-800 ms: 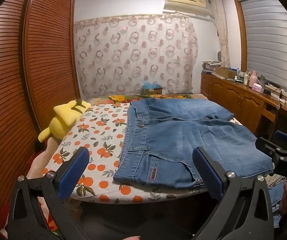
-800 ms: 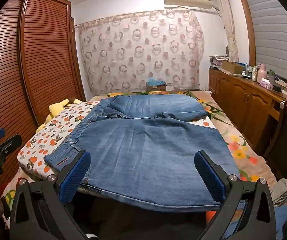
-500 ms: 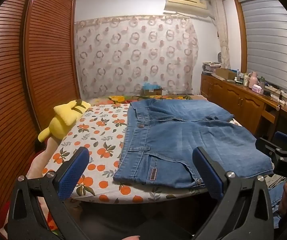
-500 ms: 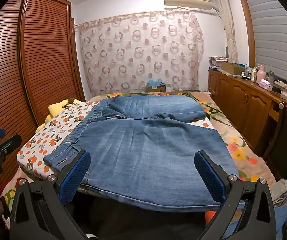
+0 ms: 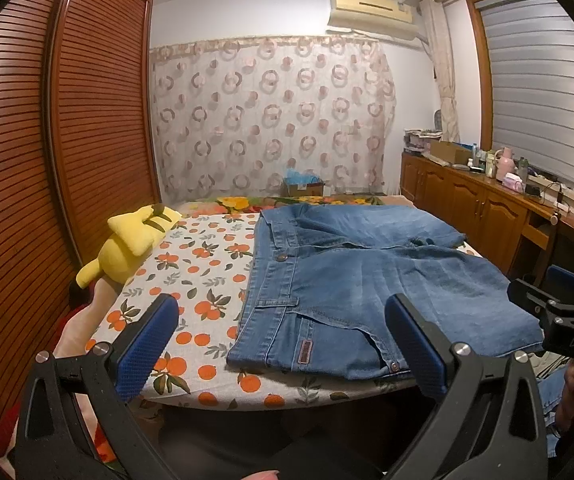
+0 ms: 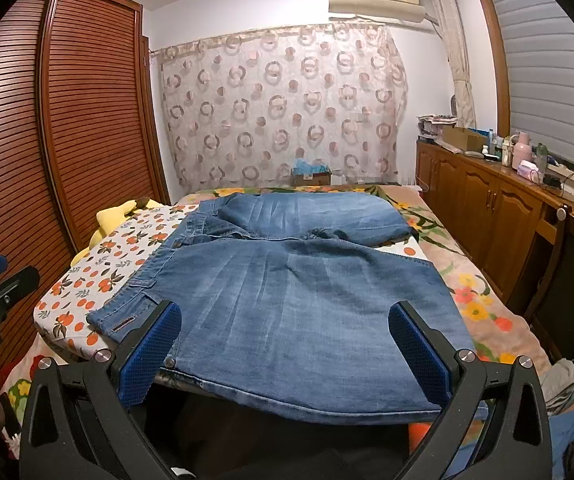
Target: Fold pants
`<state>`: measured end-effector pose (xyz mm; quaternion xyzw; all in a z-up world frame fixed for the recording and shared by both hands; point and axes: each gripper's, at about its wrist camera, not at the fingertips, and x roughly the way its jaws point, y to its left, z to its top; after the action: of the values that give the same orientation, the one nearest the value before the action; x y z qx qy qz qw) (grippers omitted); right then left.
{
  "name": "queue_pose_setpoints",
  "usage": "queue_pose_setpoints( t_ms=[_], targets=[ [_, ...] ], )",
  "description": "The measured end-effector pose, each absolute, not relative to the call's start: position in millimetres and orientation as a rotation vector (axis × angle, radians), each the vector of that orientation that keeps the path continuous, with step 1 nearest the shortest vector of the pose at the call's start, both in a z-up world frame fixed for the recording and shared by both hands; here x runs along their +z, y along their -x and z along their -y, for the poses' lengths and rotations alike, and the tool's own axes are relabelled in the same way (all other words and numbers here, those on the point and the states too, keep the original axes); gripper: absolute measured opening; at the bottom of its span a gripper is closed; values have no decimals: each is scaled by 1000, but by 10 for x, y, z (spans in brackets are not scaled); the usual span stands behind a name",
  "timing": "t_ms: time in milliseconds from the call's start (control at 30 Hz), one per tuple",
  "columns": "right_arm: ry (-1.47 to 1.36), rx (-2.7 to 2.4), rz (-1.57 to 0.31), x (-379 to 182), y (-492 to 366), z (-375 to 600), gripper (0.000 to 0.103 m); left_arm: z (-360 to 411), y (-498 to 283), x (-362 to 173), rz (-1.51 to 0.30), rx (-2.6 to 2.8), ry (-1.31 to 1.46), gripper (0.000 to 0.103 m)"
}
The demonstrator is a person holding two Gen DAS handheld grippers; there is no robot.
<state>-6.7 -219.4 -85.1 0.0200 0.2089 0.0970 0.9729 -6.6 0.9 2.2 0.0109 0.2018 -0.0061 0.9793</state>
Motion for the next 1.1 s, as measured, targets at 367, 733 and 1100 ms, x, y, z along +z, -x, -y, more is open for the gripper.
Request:
queue_pose_setpoints(
  t_ms=[367,733,1100],
  targets=[
    [-40,196,-418,-831,47,2179,103,-14,64,32,-404,-15,-21,103],
    [-39,195,-411,-838,46,2182,103,2,71,54,-397,-16,-24,103],
    [-39,195,-410,-841,43,2182,103,11,68,58,-395,-17,-23,103]
  ],
)
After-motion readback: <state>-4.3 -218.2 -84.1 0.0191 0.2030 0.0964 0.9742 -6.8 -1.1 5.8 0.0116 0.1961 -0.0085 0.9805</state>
